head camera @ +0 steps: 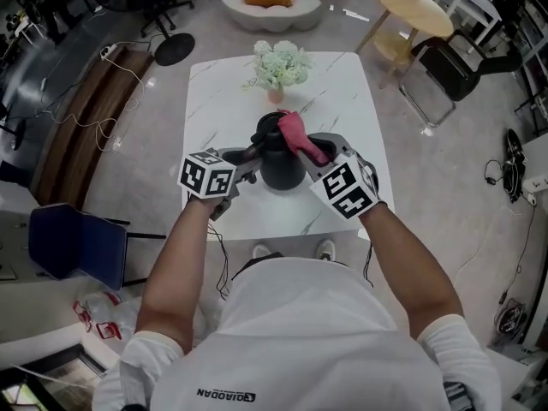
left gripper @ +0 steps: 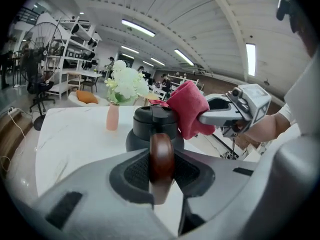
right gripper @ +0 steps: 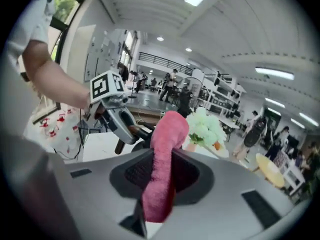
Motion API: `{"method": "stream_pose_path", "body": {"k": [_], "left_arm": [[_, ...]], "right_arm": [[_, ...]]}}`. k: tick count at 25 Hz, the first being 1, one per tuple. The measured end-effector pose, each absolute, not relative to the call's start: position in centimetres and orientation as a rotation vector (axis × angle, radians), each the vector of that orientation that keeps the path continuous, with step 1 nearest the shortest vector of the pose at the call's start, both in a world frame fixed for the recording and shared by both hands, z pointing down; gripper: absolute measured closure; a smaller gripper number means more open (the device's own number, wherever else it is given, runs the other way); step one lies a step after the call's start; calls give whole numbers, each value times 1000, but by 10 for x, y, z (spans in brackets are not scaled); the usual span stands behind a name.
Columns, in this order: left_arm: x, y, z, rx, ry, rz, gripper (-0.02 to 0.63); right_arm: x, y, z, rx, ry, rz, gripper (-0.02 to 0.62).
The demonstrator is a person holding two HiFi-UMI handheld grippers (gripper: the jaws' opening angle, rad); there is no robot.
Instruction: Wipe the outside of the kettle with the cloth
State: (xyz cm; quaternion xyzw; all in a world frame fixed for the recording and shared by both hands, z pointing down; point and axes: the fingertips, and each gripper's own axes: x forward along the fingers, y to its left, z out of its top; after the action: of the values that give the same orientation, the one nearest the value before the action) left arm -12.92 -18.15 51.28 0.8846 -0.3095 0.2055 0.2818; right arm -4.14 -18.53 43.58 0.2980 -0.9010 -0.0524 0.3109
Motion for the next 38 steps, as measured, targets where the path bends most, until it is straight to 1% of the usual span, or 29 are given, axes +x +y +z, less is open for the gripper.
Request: {"method": "stream_pose_path", "body": {"k": [3,6,10,13,20,31,35,38], "left_arm": [[-130,-186,511,2352,-798,563,500],[-132,-188,511,2349,-769,578,500],[-135,-191,511,2349,-747,592,500],[-136,-190,511,2346,-734,583,500],[-139,-190,513,2334,-718,553,500],[-143,-192,514,2311,-720,530,502],[-141,-187,515,2312,-709,540,502],[-139,-183,517,2315,-698,553,502]], "right_arm": [[-78,-178,446,655,-2307,-390,499],[-99,-166,464,494,-2185,-680,499],[-110,-156,485,298,-1998,-1039,499],[-109,-149,493,195,-1914,-1201,499],[-100,-121,514,-12,-1834,-1282,499],[-88,-95,575,-108,-1842,-1197,499],[-80,-95,601,-122,-1755,-1296,499],[-75,-90,615,-149,-1744,-1281,499]]}}
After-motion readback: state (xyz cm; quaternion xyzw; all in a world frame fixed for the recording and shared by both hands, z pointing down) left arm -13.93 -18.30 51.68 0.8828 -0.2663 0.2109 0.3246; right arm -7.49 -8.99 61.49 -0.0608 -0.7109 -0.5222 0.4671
